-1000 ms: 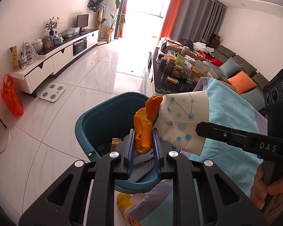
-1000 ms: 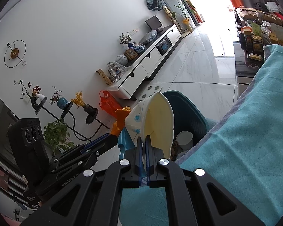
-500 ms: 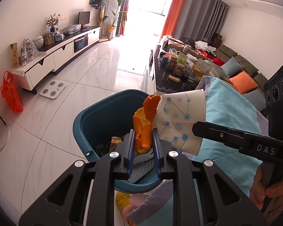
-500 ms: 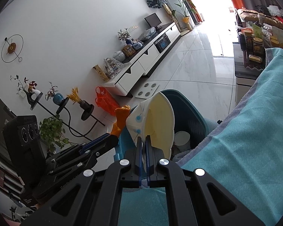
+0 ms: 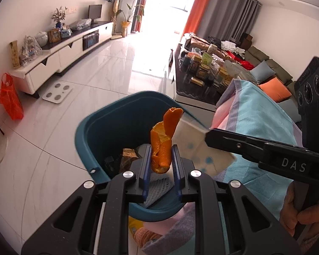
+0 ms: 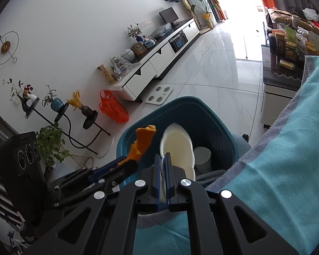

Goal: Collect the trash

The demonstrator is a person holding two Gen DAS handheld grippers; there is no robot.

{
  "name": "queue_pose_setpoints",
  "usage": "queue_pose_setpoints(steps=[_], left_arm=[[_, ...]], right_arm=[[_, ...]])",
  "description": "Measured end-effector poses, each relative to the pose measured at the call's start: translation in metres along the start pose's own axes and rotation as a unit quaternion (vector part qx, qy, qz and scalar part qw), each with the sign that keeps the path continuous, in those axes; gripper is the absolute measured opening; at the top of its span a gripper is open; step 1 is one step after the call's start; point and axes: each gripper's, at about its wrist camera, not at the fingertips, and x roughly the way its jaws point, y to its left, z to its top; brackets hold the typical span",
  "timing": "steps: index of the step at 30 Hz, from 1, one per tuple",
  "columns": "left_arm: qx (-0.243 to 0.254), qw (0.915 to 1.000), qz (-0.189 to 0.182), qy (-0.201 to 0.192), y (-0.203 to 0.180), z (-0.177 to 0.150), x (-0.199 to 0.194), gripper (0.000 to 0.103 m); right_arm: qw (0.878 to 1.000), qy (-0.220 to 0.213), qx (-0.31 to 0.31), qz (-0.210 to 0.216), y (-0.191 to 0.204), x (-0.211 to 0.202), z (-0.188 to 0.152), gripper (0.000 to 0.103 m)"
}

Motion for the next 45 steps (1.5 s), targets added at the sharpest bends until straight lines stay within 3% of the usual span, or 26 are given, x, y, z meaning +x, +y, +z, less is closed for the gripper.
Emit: queue_pose_setpoints(steps=[6, 10, 12, 14, 20, 22, 25, 28, 31, 39, 45], left_arm=[[-0.005, 0.9999, -0.001, 0.01, 0.001, -0.003, 0.017, 0.029], [0.004, 1.0, -0.002, -0.009, -0.001, -0.005, 0.009, 0.04], [0.017, 0.9994, 0.0, -0.03, -0.005, -0.007, -0.002, 0.059], [0.033, 0.9982, 0.0, -0.051, -0.011, -0.01, -0.013, 0.064], [0.069, 0.9913, -0.006, -0.112, -0.029, -0.025, -0.054, 0.097], [0.078, 0.9883, -0.013, -0.13, -0.035, -0.031, -0.067, 0.097], [0.091, 0.9842, -0.03, -0.149, -0.052, -0.043, -0.084, 0.097], [0.096, 0.9819, -0.046, -0.157, -0.072, -0.054, -0.094, 0.097], [0.097, 0.9786, -0.039, -0.177, -0.095, -0.066, -0.101, 0.097], [0.139, 0.9631, -0.083, -0.215, -0.164, -0.082, -0.108, 0.097], [0.152, 0.9568, -0.109, -0.223, -0.197, -0.092, -0.108, 0.097]], right_arm=[[1.0, 0.0, 0.007, -0.004, -0.002, 0.002, -0.002, 0.007], [1.0, -0.016, 0.008, -0.009, -0.007, -0.013, -0.006, 0.011], [0.999, -0.031, -0.001, -0.015, -0.006, -0.026, -0.01, 0.02], [0.998, -0.052, -0.009, -0.023, -0.004, -0.04, -0.016, 0.039], [0.993, -0.106, -0.027, -0.049, -0.006, -0.087, -0.04, 0.058], [0.989, -0.127, -0.037, -0.061, -0.007, -0.104, -0.052, 0.062], [0.982, -0.16, -0.044, -0.091, -0.013, -0.132, -0.071, 0.077], [0.97, -0.195, -0.045, -0.138, -0.018, -0.158, -0.093, 0.087], [0.955, -0.224, -0.046, -0.188, -0.021, -0.184, -0.118, 0.096], [0.914, -0.281, -0.017, -0.294, -0.041, -0.238, -0.175, 0.096], [0.874, -0.328, 0.005, -0.359, -0.054, -0.275, -0.214, 0.096]])
